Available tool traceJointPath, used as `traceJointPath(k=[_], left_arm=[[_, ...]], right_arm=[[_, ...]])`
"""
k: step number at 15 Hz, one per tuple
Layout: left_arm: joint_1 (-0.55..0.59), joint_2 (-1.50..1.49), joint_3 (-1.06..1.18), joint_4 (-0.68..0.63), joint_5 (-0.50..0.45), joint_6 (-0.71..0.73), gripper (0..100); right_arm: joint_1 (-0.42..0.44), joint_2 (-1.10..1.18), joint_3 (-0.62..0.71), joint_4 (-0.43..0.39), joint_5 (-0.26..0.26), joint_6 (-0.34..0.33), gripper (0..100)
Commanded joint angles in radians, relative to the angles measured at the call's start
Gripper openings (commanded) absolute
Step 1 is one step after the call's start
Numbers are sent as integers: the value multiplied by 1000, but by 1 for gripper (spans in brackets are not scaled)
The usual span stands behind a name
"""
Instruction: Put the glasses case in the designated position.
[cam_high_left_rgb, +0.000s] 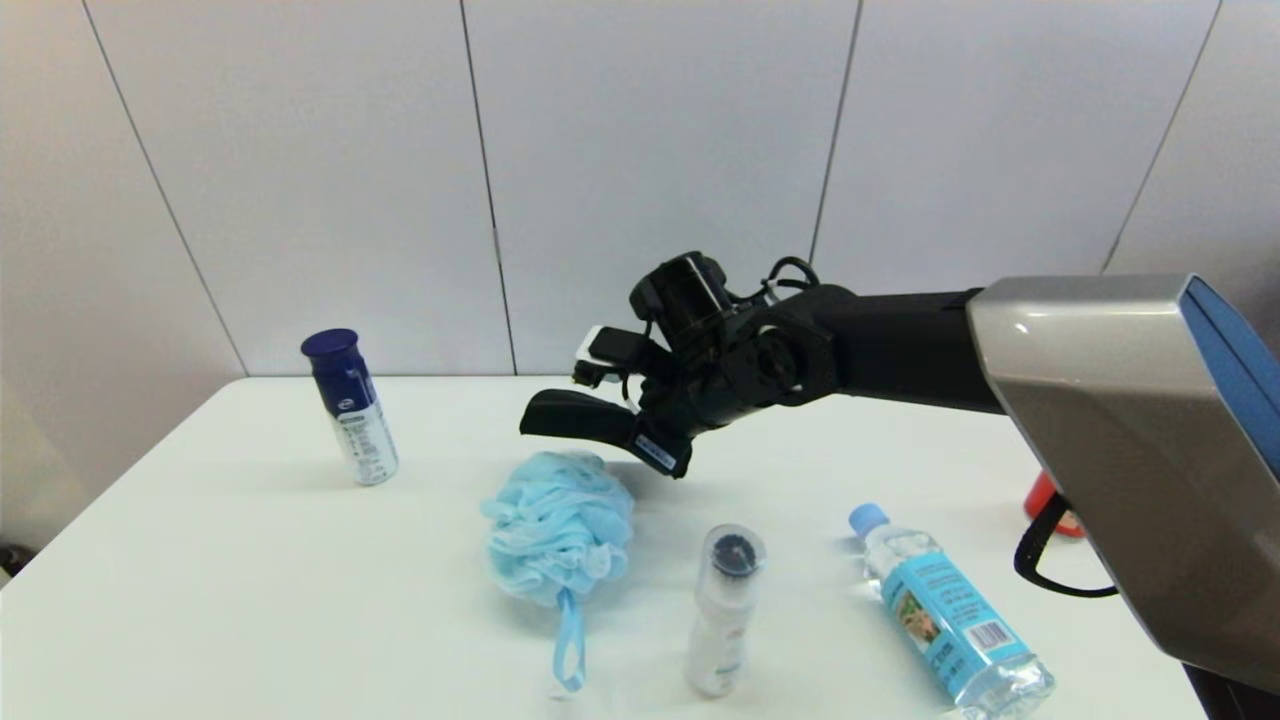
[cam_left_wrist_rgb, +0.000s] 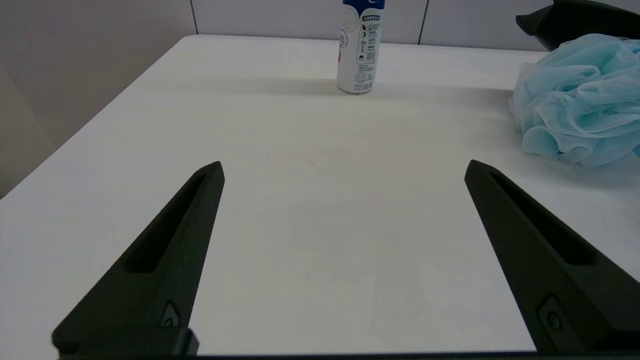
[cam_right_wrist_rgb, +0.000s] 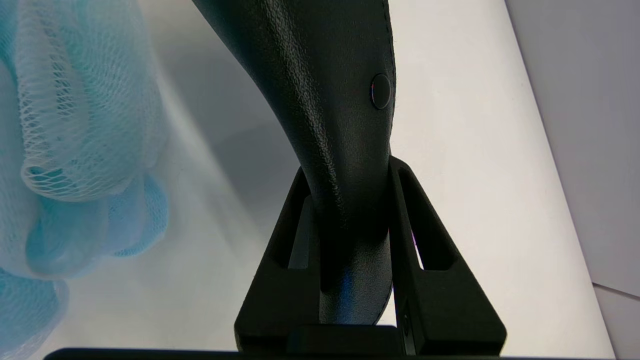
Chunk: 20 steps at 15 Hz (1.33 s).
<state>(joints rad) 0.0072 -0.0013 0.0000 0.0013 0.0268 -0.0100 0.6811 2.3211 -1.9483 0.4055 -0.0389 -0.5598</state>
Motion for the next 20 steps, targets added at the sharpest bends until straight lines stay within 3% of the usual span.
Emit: traceJointPath(k=[1, 4, 5, 14, 20], left_arm=[[0, 1, 0, 0, 1, -1, 100], [0, 1, 0, 0, 1, -1, 100], [0, 1, 0, 0, 1, -1, 100], [0, 1, 0, 0, 1, -1, 100], [0, 1, 0, 0, 1, -1, 100]], right_arm=[[0, 1, 0, -1, 1, -6, 0], [-3, 0, 0, 4, 1, -3, 0], [-3, 0, 0, 1, 4, 0, 100], [-21, -37, 0, -1, -4, -3, 100], [-153, -250, 121, 7, -7, -5, 100]])
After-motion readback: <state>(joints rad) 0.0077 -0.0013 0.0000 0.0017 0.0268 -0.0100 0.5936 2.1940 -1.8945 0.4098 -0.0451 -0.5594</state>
